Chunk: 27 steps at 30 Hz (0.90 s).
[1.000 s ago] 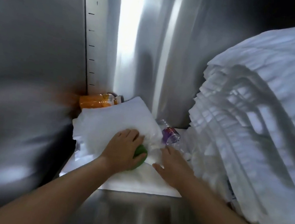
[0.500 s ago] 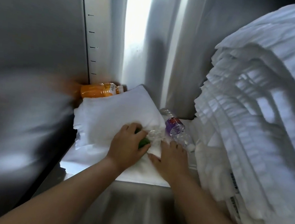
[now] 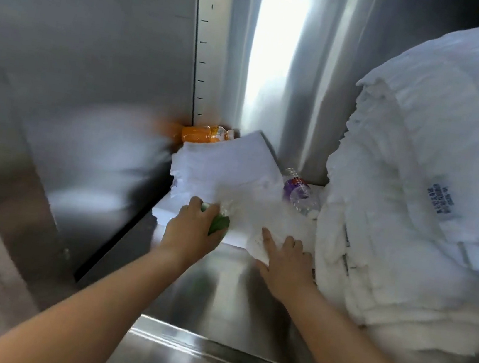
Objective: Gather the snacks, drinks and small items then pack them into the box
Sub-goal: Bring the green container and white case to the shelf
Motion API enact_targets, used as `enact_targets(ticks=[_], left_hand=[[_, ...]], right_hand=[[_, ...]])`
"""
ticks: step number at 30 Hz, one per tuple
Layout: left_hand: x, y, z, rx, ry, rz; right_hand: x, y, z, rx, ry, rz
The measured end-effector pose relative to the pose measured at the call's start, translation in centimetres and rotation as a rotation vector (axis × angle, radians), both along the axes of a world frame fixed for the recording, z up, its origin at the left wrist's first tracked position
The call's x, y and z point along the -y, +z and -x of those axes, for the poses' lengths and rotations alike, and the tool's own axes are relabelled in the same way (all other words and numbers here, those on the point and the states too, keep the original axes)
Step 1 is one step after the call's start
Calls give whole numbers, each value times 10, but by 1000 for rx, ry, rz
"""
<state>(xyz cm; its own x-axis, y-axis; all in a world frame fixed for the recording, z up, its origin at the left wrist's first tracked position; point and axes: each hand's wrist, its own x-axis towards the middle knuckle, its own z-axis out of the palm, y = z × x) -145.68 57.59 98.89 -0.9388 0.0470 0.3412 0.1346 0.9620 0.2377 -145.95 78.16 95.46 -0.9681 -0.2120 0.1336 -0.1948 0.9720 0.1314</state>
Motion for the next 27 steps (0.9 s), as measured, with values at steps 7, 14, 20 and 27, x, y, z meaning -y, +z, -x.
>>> enact_targets(ticks=[7, 14, 20, 27], left_hand=[[16, -11, -136, 22, 131, 60], [57, -21, -283, 14, 284, 38], [153, -16, -435, -18, 568, 66], [276, -11, -676, -26, 1025, 15]], right_hand=[[5, -22, -100, -63, 244, -90], [63, -6, -201, -78, 470, -3], [185, 19, -291, -139, 827, -25], [376, 16, -470, -151, 1343, 66]])
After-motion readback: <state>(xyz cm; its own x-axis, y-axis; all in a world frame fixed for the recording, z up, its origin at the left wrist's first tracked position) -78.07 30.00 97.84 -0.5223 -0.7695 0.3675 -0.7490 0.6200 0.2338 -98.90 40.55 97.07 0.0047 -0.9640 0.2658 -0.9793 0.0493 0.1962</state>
